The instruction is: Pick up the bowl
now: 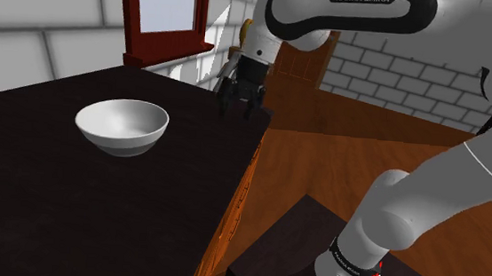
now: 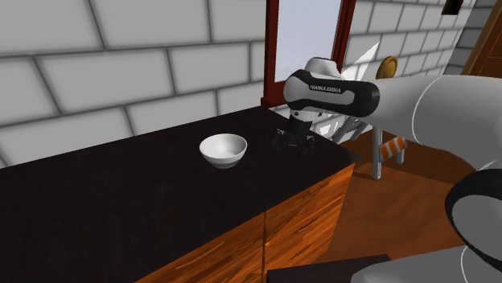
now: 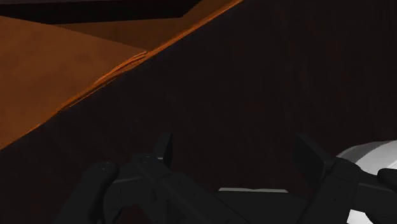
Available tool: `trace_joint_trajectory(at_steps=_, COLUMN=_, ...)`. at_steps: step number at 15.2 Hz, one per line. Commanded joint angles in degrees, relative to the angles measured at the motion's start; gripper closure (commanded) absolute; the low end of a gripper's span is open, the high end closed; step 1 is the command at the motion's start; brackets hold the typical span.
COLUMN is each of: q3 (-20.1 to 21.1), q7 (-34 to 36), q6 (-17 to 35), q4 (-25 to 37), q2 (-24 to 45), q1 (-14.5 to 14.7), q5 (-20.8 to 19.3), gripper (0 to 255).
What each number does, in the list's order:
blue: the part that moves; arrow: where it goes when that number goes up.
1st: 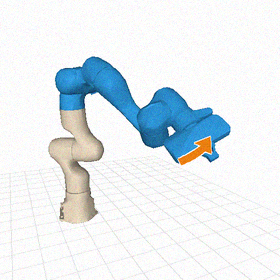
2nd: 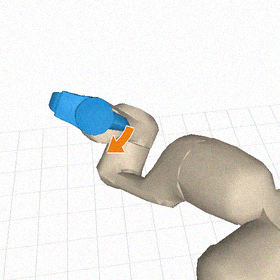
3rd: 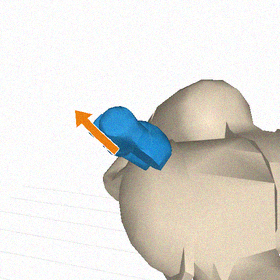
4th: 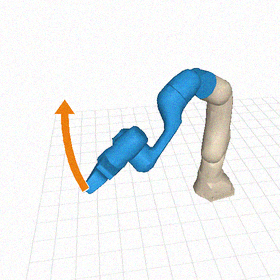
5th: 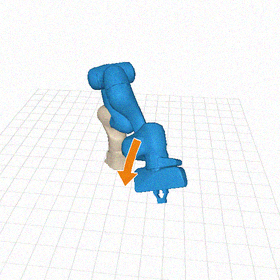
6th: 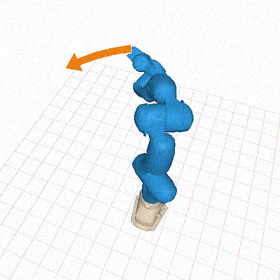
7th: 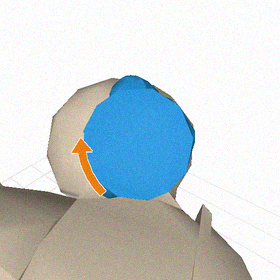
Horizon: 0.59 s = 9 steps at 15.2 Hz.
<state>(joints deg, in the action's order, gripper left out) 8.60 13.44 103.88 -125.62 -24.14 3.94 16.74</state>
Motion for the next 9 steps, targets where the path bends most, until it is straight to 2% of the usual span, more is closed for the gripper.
trace_joint_trajectory(at_steps=1, q3=0.9, q7=0.9, q6=2.1, q4=2.6, q2=3.8, q1=0.6, q5=1.4, gripper=0)
trace_joint_trajectory(at_steps=9, q3=3.9, q7=4.5, q6=8.3, q4=14.2, q2=17.7, q1=2.7, q5=5.3, gripper=0)
